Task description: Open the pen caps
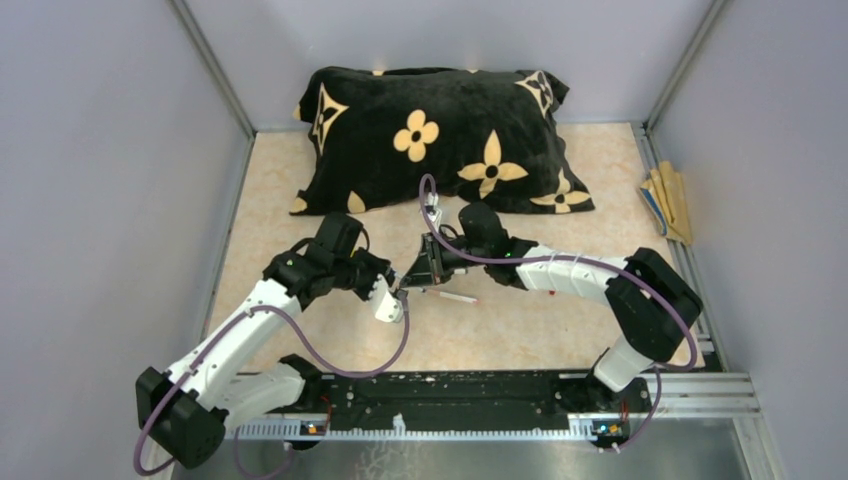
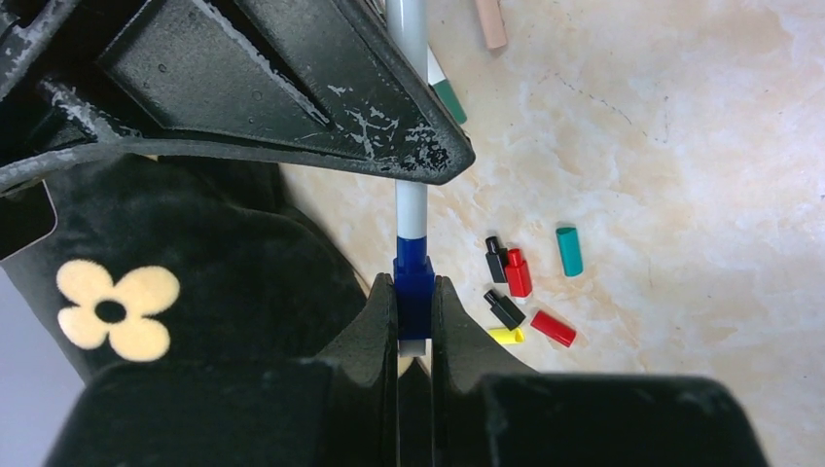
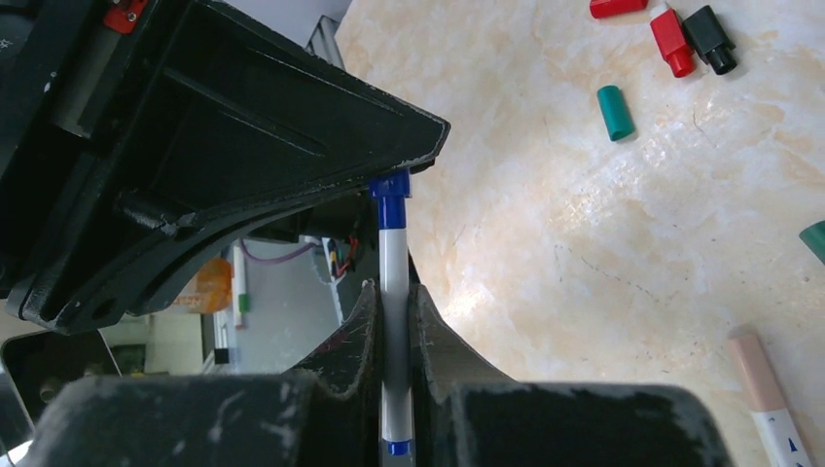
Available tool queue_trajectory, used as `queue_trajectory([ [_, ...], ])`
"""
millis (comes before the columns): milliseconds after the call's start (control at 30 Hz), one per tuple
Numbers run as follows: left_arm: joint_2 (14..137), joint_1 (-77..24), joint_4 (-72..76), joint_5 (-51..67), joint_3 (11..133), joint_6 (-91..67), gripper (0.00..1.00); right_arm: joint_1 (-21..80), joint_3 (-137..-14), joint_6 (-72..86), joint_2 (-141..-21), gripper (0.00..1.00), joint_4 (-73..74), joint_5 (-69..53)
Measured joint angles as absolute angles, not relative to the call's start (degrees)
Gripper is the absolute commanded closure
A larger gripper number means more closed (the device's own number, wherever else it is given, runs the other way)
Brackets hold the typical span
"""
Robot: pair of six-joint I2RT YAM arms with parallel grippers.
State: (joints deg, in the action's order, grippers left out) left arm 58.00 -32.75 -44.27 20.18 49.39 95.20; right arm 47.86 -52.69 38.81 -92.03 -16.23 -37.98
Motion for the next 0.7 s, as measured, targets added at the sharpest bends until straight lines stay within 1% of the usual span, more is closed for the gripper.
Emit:
queue_trajectory([
  [267, 59.6, -33.4, -39.3, 17.8, 46.9, 95.7, 1.00, 47.3, -50.2, 37.0, -90.3, 1.00, -15.3, -34.3],
  [633, 67.4, -31.2, -30.1, 28.6, 47.8, 96.6, 1.00, 45.5, -43.8, 33.4, -79.7, 1.00, -11.3, -23.9],
  [667, 67.9, -31.1, -29.6, 28.5, 48.1, 96.5, 1.00, 45.0, -43.3, 32.8, -77.6, 1.00, -8.3, -24.8],
  [700, 68.1, -29.7, -30.0, 23.1, 48.3, 96.3, 1.00, 44.8, -42.9, 32.8, -77.0, 1.00, -7.3, -25.0],
])
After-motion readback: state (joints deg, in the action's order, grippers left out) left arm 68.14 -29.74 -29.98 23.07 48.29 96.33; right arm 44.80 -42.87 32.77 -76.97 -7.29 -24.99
